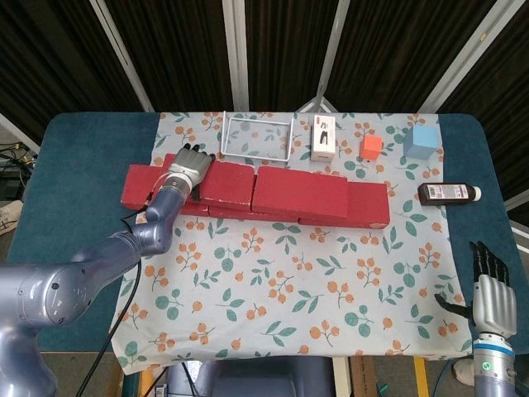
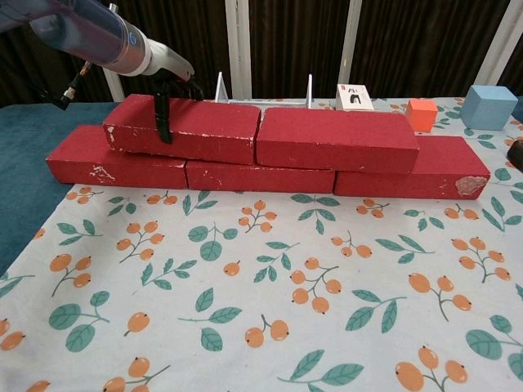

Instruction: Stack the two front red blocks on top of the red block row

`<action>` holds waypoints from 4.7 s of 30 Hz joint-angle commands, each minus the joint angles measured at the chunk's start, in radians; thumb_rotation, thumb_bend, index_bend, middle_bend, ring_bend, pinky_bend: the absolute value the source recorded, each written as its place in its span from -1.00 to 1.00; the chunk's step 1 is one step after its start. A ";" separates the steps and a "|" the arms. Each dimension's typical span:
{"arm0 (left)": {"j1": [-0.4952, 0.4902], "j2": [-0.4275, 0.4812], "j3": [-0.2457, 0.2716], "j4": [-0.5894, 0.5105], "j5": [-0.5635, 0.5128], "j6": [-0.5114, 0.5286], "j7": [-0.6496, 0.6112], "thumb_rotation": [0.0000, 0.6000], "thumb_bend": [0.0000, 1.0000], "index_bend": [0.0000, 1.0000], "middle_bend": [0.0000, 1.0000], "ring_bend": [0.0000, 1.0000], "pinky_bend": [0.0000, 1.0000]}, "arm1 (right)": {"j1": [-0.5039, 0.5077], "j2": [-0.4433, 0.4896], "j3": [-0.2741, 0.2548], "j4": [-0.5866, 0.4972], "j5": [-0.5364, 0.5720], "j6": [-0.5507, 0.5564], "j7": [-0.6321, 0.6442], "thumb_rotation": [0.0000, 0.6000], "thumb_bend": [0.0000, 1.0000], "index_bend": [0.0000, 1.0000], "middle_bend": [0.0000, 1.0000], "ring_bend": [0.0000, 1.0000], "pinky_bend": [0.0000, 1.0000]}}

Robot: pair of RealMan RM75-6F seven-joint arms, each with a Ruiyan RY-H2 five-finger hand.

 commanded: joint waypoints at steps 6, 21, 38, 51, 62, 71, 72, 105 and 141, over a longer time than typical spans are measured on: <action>0.000 -0.011 -0.004 0.012 -0.012 0.003 0.011 1.00 -0.98 -0.27 -0.36 -1.00 -1.00 | 0.001 0.000 0.001 -0.001 0.005 -0.003 -0.002 1.00 -0.91 -1.00 -0.99 -1.00 -1.00; -0.003 -0.012 -0.016 0.007 -0.024 0.008 0.028 1.00 -0.98 -0.27 -0.35 -1.00 -1.00 | 0.001 0.000 0.003 -0.005 0.017 -0.005 -0.006 1.00 -0.91 -1.00 -0.99 -1.00 -1.00; -0.038 0.008 -0.009 -0.047 -0.097 0.029 0.074 1.00 -0.98 -0.27 -0.29 -1.00 -1.00 | 0.003 -0.002 0.005 -0.009 0.025 -0.005 -0.010 1.00 -0.91 -1.00 -0.99 -1.00 -1.00; -0.054 -0.001 0.007 -0.057 -0.175 0.043 0.126 1.00 -0.98 -0.27 -0.27 -1.00 -1.00 | 0.002 -0.002 0.004 -0.009 0.024 -0.005 -0.008 1.00 -0.91 -1.00 -0.99 -1.00 -1.00; -0.034 -0.021 -0.021 -0.025 -0.190 0.048 0.160 1.00 -0.98 -0.27 -0.28 -1.00 -1.00 | 0.003 -0.003 0.004 -0.008 0.027 -0.006 -0.011 1.00 -0.91 -1.00 -0.99 -1.00 -1.00; -0.020 -0.015 -0.053 -0.025 -0.185 0.053 0.176 1.00 -0.98 -0.27 -0.26 -1.00 -1.00 | 0.006 -0.004 0.004 -0.009 0.031 -0.009 -0.016 1.00 -0.91 -1.00 -0.99 -1.00 -1.00; -0.019 -0.014 -0.058 -0.027 -0.188 0.051 0.177 1.00 -0.98 -0.27 -0.26 -1.00 -1.00 | 0.006 -0.004 0.004 -0.010 0.030 -0.008 -0.017 1.00 -0.91 -1.00 -0.99 -1.00 -1.00; 0.000 -0.015 -0.118 -0.034 -0.246 0.074 0.276 1.00 -1.00 -0.81 -0.87 -1.00 -1.00 | 0.007 -0.006 0.005 -0.012 0.042 -0.008 -0.021 1.00 -0.91 -1.00 -0.99 -1.00 -1.00; 0.034 0.245 -0.166 -0.324 -0.202 0.151 0.324 1.00 -1.00 -1.00 -1.00 -1.00 -1.00 | 0.008 -0.003 0.006 -0.025 0.064 -0.005 -0.049 1.00 -0.91 -1.00 -0.99 -1.00 -1.00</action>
